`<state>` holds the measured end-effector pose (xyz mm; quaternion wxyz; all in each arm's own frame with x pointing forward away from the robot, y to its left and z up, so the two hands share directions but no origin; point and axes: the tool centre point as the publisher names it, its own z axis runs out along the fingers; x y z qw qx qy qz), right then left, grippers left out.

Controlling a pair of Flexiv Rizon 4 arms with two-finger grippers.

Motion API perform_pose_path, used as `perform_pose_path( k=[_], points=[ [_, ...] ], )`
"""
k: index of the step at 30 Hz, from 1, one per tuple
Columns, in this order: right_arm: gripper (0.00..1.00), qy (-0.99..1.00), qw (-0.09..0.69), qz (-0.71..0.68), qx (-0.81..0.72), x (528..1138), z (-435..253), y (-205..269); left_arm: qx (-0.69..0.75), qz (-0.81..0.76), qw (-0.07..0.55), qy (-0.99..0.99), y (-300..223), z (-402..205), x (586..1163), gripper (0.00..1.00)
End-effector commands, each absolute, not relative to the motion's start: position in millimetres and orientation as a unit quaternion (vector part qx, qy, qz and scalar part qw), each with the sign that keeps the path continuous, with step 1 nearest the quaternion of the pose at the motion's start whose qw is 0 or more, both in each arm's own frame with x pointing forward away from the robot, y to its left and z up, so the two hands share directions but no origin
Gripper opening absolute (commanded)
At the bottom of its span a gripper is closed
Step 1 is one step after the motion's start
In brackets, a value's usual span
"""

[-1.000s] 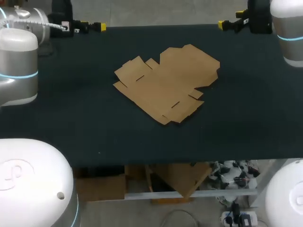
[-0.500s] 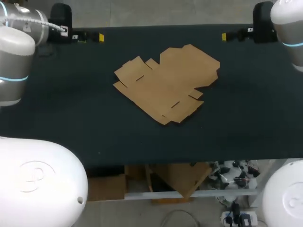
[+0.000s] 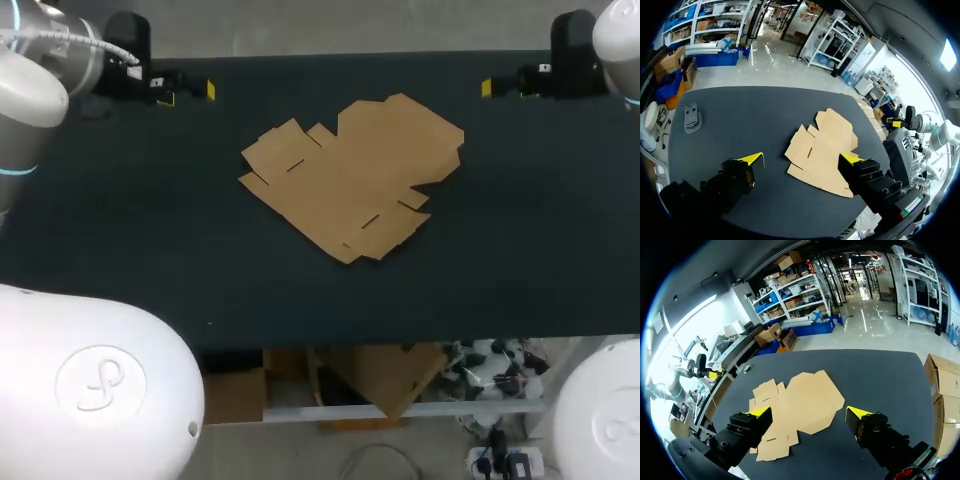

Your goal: Assemble the packaging by folding the flat box into shape, placing the metal phone stand inside, and closing the box properly

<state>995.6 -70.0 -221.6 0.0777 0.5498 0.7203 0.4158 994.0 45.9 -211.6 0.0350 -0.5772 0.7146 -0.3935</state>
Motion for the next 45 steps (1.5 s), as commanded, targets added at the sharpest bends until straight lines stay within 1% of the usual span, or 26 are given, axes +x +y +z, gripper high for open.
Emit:
perform_pose_path(
  k=[1, 14, 15, 16, 18, 23, 36, 45],
  points=[
    [1.00, 0.723, 0.076, 0.410, 0.551, 995, -219, -70, -0.579, -0.369, 0.017, 0.727, 46, -208, 995, 1.00],
    [1.00, 0.723, 0.076, 0.410, 0.551, 995, -219, -70, -0.579, -0.369, 0.017, 0.727, 46, -208, 995, 1.00],
    [1.00, 0.719, 0.082, 0.407, 0.557, 997, -220, -68, -0.579, -0.369, 0.017, 0.727, 46, -208, 995, 1.00],
    [1.00, 0.719, 0.064, 0.402, 0.563, 998, -222, -65, -0.578, -0.368, 0.016, 0.728, 46, -209, 994, 1.00],
    [1.00, 0.716, 0.076, 0.382, 0.580, 997, -227, -62, -0.585, -0.364, 0.016, 0.724, 47, -211, 992, 1.00],
    [1.00, 0.699, 0.050, 0.365, 0.614, 988, -239, -58, -0.596, -0.367, -0.006, 0.715, 52, -215, 984, 1.00],
    [1.00, 0.636, 0.000, 0.363, 0.681, 951, -269, -43, -0.604, -0.368, -0.016, 0.707, 54, -226, 959, 1.00],
    [1.00, 0.595, -0.042, 0.362, 0.716, 928, -283, -27, -0.611, -0.346, -0.037, 0.711, 58, -236, 952, 1.00]
  ],
)
